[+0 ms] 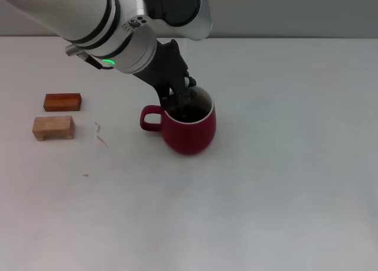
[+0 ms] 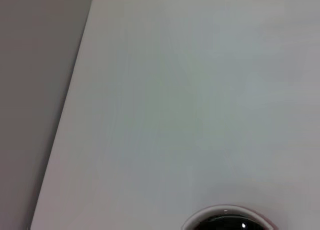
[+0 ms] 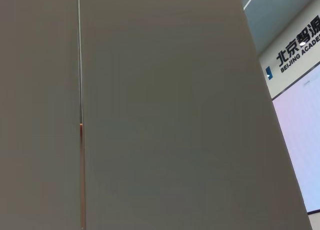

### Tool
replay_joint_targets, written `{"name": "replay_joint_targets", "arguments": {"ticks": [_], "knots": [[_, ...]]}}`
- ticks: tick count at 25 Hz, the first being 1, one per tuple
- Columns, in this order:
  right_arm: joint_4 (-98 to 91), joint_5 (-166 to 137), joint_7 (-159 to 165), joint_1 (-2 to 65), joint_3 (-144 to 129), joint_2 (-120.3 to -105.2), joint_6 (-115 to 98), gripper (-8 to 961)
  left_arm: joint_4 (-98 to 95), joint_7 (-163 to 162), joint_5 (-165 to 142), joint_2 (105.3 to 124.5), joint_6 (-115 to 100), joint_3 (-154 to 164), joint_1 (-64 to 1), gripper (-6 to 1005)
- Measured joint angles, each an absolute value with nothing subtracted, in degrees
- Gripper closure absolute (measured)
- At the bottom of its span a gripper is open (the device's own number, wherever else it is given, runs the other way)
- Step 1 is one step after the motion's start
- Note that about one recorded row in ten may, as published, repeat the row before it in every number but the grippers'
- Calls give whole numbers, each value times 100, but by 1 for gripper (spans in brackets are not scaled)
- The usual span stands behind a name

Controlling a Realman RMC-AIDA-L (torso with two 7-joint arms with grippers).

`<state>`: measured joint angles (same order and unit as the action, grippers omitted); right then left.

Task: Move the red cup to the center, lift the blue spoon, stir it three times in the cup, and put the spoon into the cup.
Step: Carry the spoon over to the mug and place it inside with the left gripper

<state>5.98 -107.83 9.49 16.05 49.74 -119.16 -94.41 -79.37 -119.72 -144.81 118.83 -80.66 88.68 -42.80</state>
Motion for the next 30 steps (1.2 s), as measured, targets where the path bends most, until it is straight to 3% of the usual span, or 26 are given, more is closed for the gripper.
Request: {"name": "replay_joint_targets", "arguments": {"ticks": [30], "knots": [[589, -10784, 949, 1625, 4974, -11909, -9439, 250, -8027, -12030, -13899, 11908, -7868, 9030, -4297, 836]]}}
